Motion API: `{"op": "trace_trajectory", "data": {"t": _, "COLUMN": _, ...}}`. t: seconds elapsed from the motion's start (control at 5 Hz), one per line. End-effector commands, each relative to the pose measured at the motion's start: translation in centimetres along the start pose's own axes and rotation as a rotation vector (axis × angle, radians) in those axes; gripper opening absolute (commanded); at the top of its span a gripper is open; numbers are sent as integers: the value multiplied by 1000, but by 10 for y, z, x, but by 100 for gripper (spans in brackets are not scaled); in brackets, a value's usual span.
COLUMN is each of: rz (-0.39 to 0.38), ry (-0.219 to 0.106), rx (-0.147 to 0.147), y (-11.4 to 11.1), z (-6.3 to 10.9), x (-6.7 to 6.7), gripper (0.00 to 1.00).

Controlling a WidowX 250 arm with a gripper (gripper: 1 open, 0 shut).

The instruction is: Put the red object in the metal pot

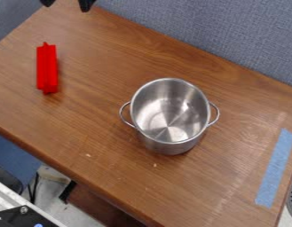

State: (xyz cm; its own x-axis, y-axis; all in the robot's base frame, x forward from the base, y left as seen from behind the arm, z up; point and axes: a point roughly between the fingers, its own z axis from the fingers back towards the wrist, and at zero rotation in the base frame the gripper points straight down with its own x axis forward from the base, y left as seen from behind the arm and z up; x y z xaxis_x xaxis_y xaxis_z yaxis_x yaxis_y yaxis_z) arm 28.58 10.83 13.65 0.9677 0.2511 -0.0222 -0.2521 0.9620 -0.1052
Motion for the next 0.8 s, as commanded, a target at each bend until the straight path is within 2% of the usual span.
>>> {"op": "trace_trajectory", "data": {"t": 0.0, "rz": 79, "ry": -40, "rx": 18, "y": 11, "z": 17, "x": 4, "gripper": 100}}
{"op": "trace_trajectory", "data": {"t": 0.2, "rz": 142, "ry": -26, "rx": 24, "y": 24, "z": -10, "x": -2, "gripper": 100}}
{"op": "trace_trajectory", "data": {"t": 0.4, "rz": 259, "ry": -17, "rx": 47, "y": 48, "z": -49, "x": -9, "gripper": 100}}
{"op": "trace_trajectory", "data": {"t": 0.6, "rz": 300, "ry": -14, "rx": 67, "y": 46, "z": -99, "x": 0, "gripper": 100}}
